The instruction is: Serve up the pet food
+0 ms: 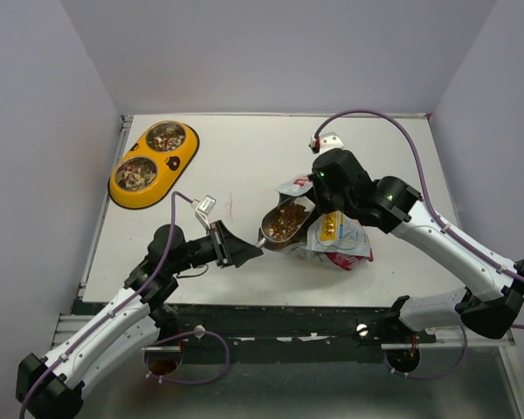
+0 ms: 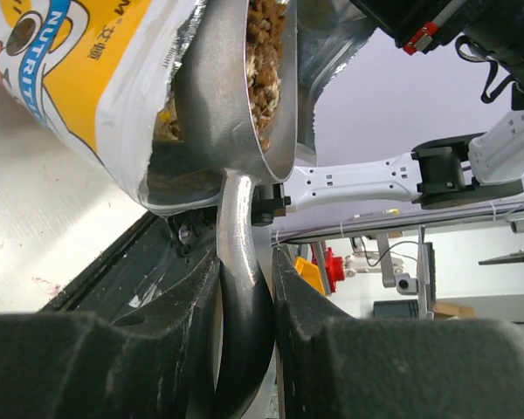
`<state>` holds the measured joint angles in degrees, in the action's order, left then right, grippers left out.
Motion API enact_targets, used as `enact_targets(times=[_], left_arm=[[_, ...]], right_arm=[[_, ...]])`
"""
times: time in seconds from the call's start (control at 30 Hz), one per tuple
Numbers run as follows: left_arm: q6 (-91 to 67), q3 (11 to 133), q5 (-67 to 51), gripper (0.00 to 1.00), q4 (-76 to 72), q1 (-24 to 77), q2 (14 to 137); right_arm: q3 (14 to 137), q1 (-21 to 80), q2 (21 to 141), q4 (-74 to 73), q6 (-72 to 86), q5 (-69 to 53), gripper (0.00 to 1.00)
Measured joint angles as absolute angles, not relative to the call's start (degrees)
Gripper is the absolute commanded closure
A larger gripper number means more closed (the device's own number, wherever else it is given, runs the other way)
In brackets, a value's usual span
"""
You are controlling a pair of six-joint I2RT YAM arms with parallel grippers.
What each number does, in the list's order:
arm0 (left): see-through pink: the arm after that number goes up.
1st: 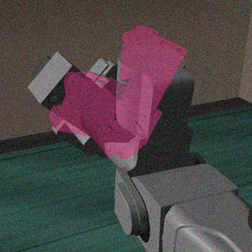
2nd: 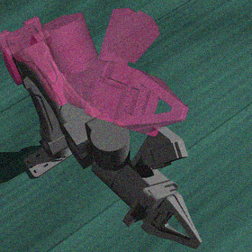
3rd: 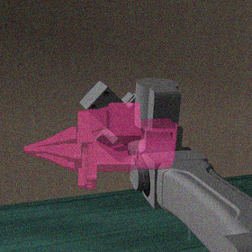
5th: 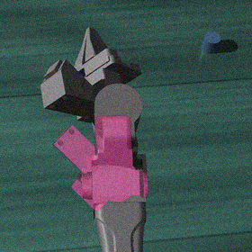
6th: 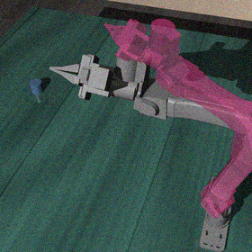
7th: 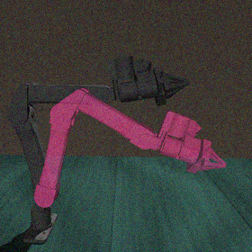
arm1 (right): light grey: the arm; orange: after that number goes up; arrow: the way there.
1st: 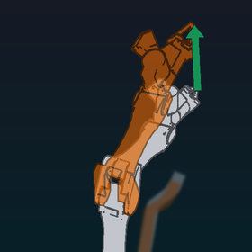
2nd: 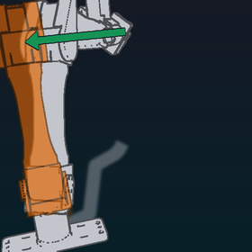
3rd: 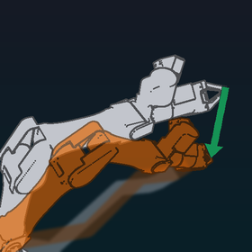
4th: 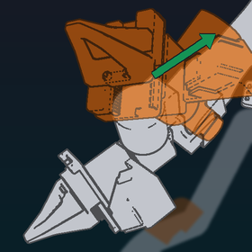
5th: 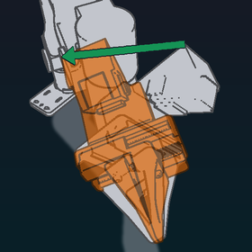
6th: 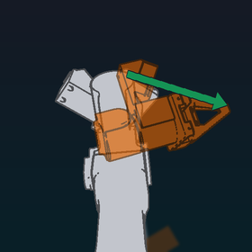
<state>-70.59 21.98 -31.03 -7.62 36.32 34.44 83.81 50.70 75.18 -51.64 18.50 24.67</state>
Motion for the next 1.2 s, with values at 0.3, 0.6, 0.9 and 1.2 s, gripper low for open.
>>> enact_targets(times=[0.3,0.6,0.9,1.2], left_arm=[[-70.2,22.6,-33.2,1.00,-1.8,33.2,30.7],[-68.1,27.4,-35.0,1.00,9.1,31.7,25.3],[-64.0,37.6,-35.2,1.00,16.9,29.9,21.3],[-64.5,51.5,-29.2,1.00,23.0,27.6,31.8]], right_arm=[[83.6,50.7,74.7,-51.7,18.4,24.8,0.99],[83.2,50.7,74.0,-51.6,18.4,24.9,0.99],[83.0,50.7,73.4,-51.8,18.4,24.9,0.99],[83.0,50.7,73.4,-51.9,18.4,24.9,0.99]])
